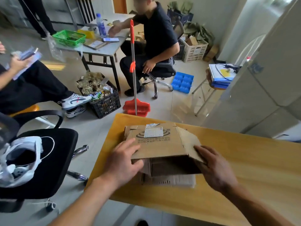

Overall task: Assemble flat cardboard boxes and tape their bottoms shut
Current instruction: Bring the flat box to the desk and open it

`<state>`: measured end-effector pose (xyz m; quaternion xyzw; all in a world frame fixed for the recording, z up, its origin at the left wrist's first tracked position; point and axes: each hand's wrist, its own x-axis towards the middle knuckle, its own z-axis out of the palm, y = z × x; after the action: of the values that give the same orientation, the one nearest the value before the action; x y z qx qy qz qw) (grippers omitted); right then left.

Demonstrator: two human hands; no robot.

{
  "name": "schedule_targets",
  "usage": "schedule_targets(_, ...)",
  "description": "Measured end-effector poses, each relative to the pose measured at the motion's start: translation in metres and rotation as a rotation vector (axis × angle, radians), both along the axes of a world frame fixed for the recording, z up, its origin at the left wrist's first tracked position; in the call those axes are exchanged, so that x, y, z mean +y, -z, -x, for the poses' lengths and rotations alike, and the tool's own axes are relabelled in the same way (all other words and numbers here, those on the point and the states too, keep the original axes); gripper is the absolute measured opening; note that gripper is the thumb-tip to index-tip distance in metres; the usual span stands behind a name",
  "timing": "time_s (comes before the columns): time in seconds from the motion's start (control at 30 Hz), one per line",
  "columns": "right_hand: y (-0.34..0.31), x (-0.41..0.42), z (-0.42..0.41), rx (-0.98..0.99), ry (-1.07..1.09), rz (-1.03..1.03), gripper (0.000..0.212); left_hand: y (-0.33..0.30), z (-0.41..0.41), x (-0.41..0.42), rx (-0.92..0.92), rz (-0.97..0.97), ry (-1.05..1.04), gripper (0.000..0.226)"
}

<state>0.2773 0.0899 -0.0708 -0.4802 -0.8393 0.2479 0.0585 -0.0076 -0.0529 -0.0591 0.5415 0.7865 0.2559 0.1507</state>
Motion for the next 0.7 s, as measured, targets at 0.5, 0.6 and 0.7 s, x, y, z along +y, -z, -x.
schedule_targets(0.5,-0.096,0.051,-0.196,0.195,0.437,0.097,0.006,-0.088,-0.195,0.14,-0.349,-0.08,-0.186,0.023)
schedule_targets(0.6,-0.077,0.042,-0.25,0.023,0.5,0.094,0.007,-0.07,-0.254,0.145,-0.305,-0.006,-0.09,0.032)
schedule_targets(0.7,-0.057,0.028,-0.275,-0.065,0.622,0.129,0.009,-0.047,-0.297,0.15,-0.272,0.059,-0.042,0.034)
